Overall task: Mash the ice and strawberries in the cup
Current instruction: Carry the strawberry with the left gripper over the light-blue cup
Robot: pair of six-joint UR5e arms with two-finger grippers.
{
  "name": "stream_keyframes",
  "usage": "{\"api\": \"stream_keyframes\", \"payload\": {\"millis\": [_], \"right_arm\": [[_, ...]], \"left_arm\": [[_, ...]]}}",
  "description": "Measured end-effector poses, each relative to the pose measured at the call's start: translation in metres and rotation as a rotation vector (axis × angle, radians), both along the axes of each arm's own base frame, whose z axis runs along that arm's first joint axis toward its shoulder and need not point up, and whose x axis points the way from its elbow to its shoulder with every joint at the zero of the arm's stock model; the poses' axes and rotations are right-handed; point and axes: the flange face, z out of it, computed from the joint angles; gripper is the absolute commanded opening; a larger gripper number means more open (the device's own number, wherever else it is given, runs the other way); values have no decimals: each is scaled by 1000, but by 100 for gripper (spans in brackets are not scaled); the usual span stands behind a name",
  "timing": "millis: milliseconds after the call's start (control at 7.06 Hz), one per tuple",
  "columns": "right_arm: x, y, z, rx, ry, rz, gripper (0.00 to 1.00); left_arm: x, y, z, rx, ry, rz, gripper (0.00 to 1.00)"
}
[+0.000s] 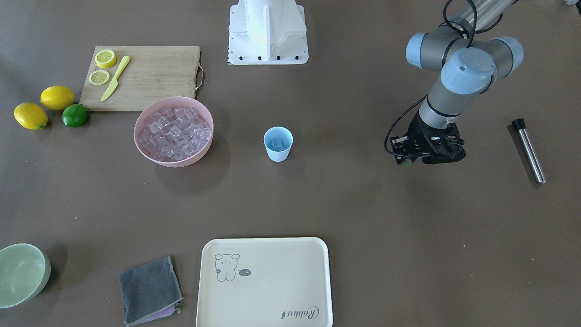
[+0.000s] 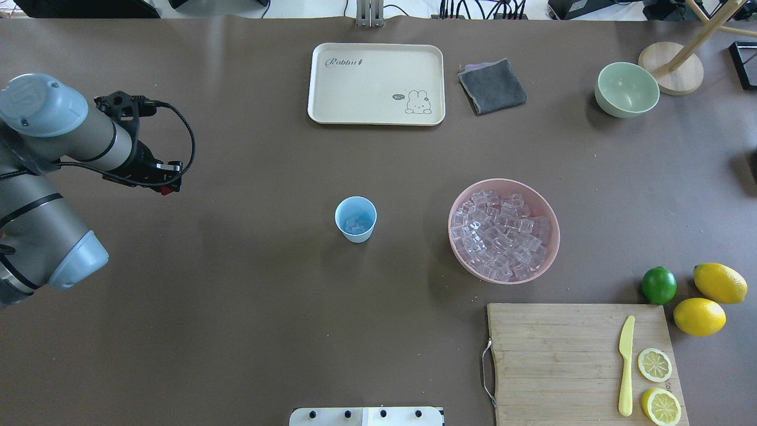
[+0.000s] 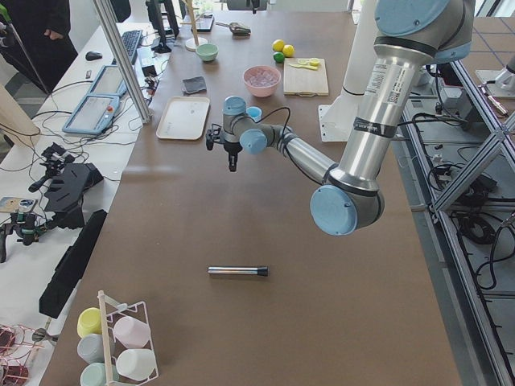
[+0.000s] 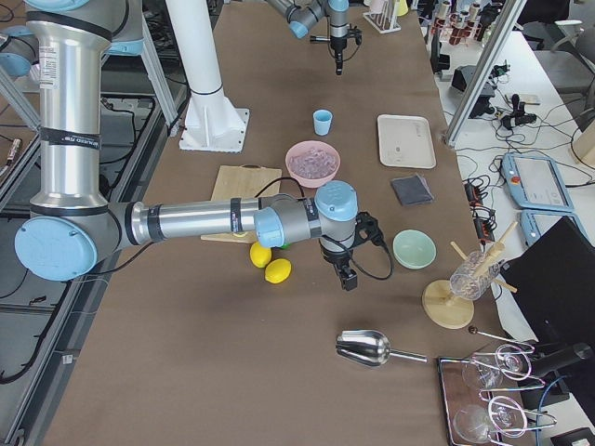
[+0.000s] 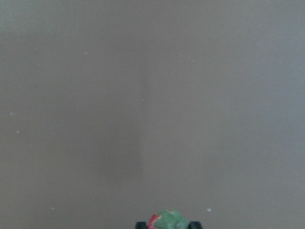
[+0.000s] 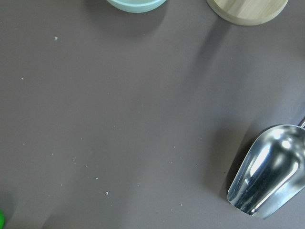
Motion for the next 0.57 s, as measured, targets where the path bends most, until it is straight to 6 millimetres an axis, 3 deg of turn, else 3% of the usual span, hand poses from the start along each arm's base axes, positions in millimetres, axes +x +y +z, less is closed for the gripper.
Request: {"api": "stream_keyframes", "payload": {"millis": [283, 567], "right_arm": [[15, 7, 17, -36, 8, 29, 100], [35, 16, 29, -96, 12, 78, 100]], "left_arm": [[46, 13, -61, -60, -9, -46, 0], [91, 38, -106, -91, 5, -77, 0]]}}
